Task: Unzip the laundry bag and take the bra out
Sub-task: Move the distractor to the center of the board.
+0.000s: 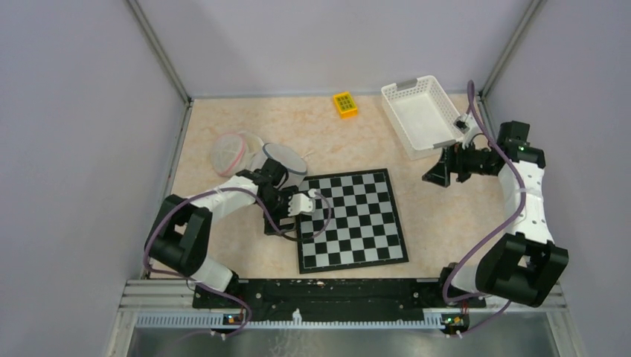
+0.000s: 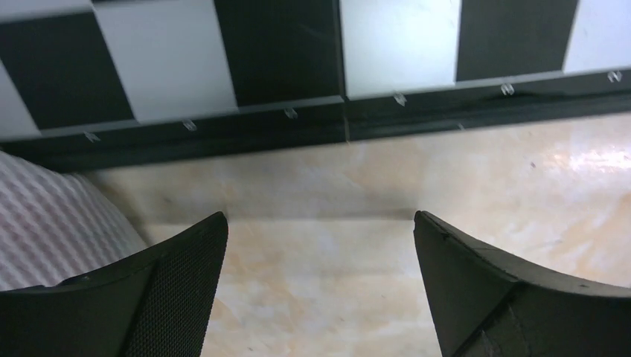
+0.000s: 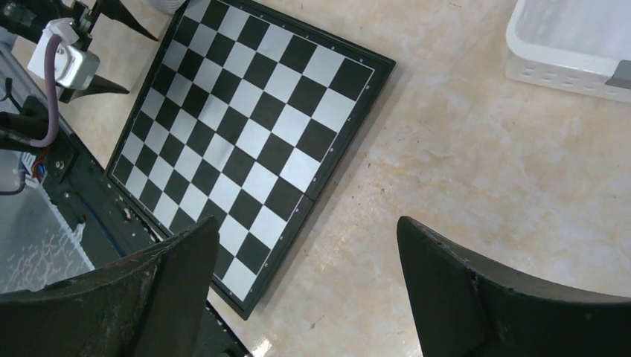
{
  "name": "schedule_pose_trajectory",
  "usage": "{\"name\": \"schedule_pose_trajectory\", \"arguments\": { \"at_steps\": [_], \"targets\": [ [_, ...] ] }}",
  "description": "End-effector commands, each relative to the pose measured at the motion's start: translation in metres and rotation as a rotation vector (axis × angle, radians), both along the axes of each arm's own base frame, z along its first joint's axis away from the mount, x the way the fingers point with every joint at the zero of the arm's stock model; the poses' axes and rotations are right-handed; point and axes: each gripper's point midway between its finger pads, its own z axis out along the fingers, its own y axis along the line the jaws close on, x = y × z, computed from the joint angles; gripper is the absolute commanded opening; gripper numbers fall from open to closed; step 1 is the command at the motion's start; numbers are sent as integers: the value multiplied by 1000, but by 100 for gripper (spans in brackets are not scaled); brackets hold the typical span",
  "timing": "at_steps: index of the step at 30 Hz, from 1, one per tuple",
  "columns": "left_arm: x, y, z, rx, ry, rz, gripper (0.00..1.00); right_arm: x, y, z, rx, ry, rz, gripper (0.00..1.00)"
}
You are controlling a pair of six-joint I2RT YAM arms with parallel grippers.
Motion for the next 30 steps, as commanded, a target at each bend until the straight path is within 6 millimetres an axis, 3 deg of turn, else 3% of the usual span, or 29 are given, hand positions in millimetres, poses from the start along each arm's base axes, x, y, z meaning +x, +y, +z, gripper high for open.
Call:
{"name": "schedule_pose_trajectory", "arguments": {
  "at_steps": [1, 14, 23, 30],
  "targets": [
    [9, -25, -8, -14, -3, -59, 99, 5, -6, 16, 28, -61, 22, 88],
    [10, -126, 1, -100, 2, -133, 99, 2, -24, 21, 66, -50, 3, 88],
    [-19, -197, 14, -204, 142, -60, 99, -2, -40, 24, 98, -46, -23, 88],
    [-38, -241, 10, -279, 243, 121, 99, -3, -55, 28, 147, -31, -44, 88]
  ]
}}
